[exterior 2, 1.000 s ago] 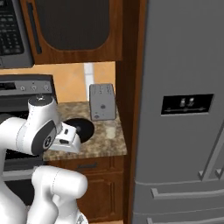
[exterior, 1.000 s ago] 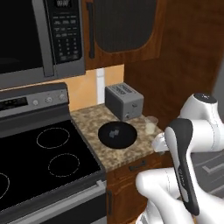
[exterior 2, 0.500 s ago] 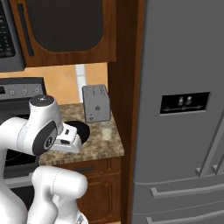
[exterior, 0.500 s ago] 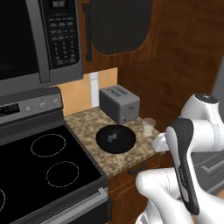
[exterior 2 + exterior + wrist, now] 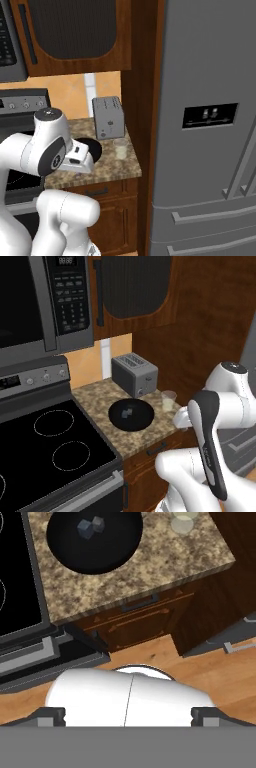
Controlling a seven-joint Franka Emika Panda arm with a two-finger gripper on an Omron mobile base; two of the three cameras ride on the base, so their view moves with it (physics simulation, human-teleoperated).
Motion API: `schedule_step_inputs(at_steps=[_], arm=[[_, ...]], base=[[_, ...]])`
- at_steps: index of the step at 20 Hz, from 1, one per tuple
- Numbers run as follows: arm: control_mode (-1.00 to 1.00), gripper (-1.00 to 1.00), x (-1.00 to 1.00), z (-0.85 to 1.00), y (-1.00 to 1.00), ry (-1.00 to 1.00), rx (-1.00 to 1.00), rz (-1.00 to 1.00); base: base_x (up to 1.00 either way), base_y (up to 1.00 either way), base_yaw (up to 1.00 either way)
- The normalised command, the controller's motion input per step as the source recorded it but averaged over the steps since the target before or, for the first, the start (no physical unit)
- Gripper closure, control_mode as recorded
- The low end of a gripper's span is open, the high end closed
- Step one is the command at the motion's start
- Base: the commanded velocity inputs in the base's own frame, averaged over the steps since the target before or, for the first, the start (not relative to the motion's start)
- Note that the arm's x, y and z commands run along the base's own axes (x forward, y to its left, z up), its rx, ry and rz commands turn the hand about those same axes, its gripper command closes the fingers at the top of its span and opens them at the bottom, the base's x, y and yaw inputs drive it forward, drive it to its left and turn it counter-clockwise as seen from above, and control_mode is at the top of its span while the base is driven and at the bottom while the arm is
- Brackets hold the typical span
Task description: Grab a lemon wedge from the fridge and one ice cube from the ice bowl, and put them in the glass of lemonade.
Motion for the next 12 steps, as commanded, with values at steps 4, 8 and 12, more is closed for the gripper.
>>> schedule_step_inputs(at_steps=[4,8,12], arm=[[-1.0,-1.0,0.12,0.0,0.0,0.0,0.0,0.0],[-1.0,-1.0,0.16,0.0,0.0,0.0,0.0,0.0],[-1.0,-1.0,0.2,-0.01,0.0,0.0,0.0,0.0]], base=[[0.0,0.0,0.0],[0.0,0.0,0.0],[0.0,0.0,0.0]])
